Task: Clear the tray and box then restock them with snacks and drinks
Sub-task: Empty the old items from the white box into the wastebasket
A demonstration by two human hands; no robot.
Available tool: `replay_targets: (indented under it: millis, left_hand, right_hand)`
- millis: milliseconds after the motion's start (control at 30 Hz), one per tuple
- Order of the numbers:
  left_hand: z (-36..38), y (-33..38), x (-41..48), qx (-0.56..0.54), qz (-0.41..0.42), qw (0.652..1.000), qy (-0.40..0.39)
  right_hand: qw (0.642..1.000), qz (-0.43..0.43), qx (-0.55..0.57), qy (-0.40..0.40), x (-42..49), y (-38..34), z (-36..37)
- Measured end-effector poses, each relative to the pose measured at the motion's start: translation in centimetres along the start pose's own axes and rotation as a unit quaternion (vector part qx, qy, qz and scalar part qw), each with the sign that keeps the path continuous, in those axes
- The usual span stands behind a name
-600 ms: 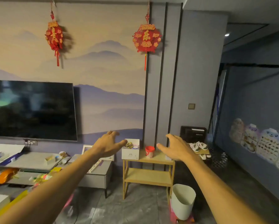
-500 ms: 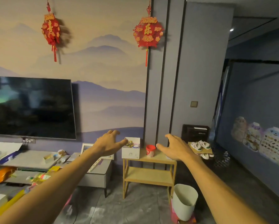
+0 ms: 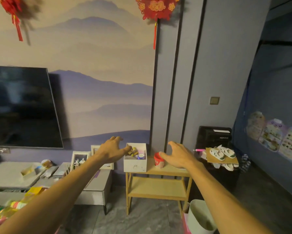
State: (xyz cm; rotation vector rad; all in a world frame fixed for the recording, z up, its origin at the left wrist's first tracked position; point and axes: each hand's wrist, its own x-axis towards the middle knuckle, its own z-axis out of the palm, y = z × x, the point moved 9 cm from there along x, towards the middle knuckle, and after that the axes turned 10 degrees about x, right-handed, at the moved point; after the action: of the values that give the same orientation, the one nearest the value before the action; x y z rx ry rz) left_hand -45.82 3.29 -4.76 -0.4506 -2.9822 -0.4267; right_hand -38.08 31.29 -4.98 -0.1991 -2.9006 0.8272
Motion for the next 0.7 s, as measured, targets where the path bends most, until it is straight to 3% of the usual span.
replay_targets:
  millis: [467, 700]
  left_hand:
    - [11.0, -4.5, 28.2, -0.011, -0.045, 0.998, -0.034]
    - [16.8, -7.0, 39.7, 0.036, -0.063, 0.996, -0.055]
  right_hand:
    - [0.998, -0.008, 0.009, -0.053, 29.9, 6.2, 7.6]
    - [0.997, -0.011, 0.017, -0.076, 42.7, 7.6, 12.2]
